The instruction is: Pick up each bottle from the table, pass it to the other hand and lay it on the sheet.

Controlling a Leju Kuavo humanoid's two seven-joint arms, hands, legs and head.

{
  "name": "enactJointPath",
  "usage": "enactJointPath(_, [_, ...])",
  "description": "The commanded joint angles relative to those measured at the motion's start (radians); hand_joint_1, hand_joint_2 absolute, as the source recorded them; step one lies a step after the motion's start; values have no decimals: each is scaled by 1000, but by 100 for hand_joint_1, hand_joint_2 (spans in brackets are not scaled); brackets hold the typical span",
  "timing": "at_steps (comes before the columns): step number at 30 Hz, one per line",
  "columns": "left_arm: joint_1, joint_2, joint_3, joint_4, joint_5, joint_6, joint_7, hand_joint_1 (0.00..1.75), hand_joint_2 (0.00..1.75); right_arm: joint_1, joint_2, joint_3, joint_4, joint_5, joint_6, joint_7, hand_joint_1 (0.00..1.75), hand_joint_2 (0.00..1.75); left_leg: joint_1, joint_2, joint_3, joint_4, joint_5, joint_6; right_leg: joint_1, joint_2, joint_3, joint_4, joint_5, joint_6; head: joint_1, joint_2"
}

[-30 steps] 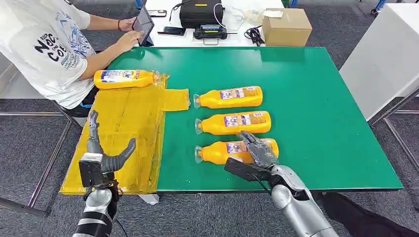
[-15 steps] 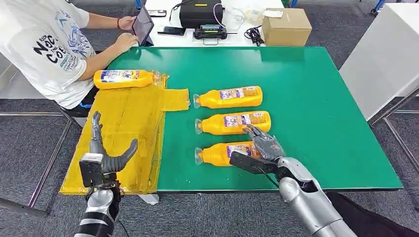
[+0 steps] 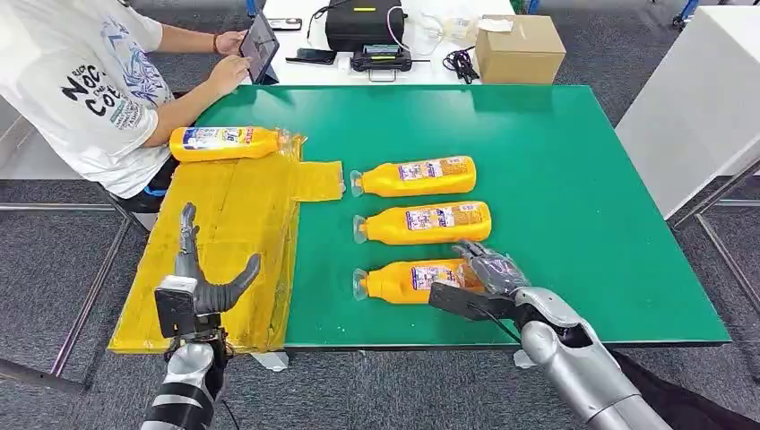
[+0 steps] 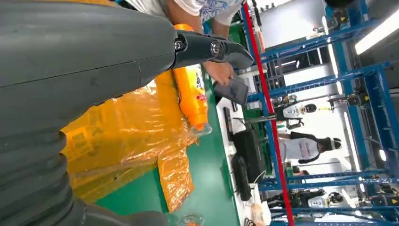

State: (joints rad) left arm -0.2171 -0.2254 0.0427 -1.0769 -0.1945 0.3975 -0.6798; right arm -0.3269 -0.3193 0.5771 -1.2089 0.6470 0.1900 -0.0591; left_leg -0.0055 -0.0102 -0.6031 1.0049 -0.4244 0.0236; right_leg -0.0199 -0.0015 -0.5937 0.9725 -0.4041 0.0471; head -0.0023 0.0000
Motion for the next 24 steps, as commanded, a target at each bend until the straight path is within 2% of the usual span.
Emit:
enactJointPath(1, [-52, 0, -19, 92, 8, -4, -18, 0, 175, -57, -15, 72, 113, -6, 7, 4, 0, 175, 1, 1, 3, 1, -2, -2, 2, 0, 4, 0, -1, -2, 0, 0])
enactJointPath(18, [-51, -2, -25, 96, 8, -7, -18, 0, 175, -54, -11, 79, 123, -6, 7, 6, 3, 175, 2, 1, 4, 0, -1, -2, 2, 0, 4, -1, -1, -2, 0, 0])
enactJointPath(19, [-53, -3, -29, 103, 4, -7, -18, 0, 175, -49, -3, 84, 131, -6, 3, 8, 30, 175, 1, 1, 4, 0, -1, -2, 1, 0, 4, -1, -1, -2, 0, 0])
enactJointPath(20, [-53, -5, -31, 110, 5, -10, -18, 0, 175, -45, 0, 87, 133, -4, -3, 9, 122, 175, 1, 0, 2, 0, -1, -1, 1, 0, 3, -1, 0, -1, 0, 0])
enactJointPath(22, [-54, -7, -36, 121, -1, -10, -18, 0, 175, -38, 9, 90, 142, -1, -20, 8, 157, 175, 2, 1, 4, 0, -2, -2, 2, 0, 5, -1, -1, -2, 0, 0])
enactJointPath(24, [-53, -9, -40, 124, -2, -10, -18, 0, 175, -33, 18, 91, 146, -2, -30, 5, 175, 175, 1, 1, 3, -1, -1, -1, 1, 0, 3, -1, 0, -1, 0, 0])
